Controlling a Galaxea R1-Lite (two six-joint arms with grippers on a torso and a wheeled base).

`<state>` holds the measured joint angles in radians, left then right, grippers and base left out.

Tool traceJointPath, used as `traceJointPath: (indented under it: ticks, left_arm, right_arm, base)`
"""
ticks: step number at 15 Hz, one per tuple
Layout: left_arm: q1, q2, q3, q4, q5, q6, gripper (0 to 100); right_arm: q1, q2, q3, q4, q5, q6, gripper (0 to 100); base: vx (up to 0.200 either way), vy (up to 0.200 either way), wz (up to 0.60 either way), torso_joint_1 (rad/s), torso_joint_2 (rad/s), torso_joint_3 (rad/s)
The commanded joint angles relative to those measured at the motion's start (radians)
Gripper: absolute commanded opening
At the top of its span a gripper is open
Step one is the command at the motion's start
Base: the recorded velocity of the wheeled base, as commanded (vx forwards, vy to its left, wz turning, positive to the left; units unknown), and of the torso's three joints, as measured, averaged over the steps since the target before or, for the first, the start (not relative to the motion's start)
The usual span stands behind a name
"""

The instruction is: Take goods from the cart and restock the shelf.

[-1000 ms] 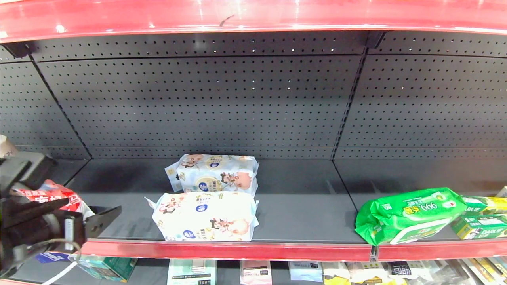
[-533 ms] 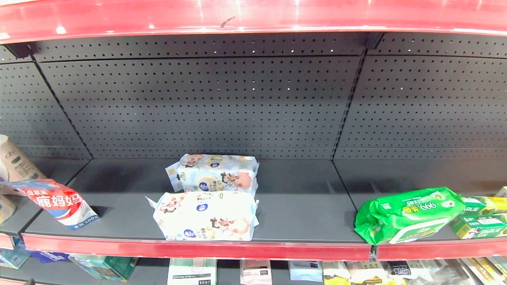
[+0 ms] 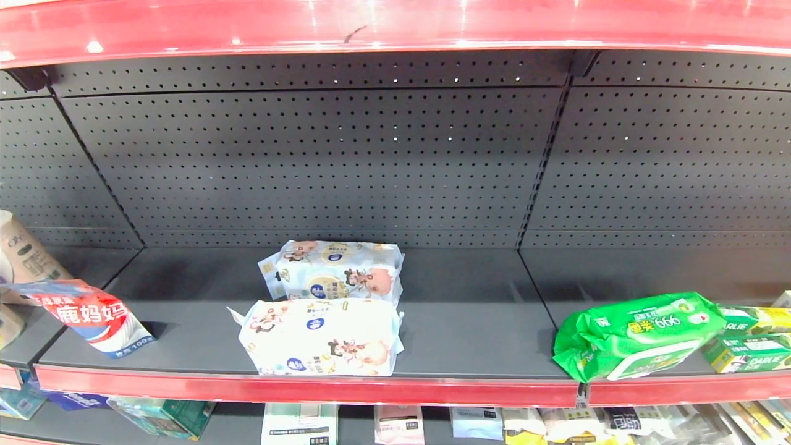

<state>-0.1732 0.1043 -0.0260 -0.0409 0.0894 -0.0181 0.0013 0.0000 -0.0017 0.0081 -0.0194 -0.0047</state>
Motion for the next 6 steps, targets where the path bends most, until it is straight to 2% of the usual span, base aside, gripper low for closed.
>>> traceJointPath:
  ticks: [1,6]
  left_arm:
    - [0.0,-0.008,0.023,0.001,-0.026,-0.008,100]
    - [0.0,-0.008,0.023,0.003,-0.01,-0.01,100]
  right_arm:
    - [0.0,0.002,0.0,0.0,-0.001,-0.001,100]
    - [0.002,0.002,0.0,0.001,0.001,-0.001,100]
  base:
    - [0.0,0.0,0.0,0.0,0.0,0.0]
    - [0.0,0.0,0.0,0.0,0.0,0.0]
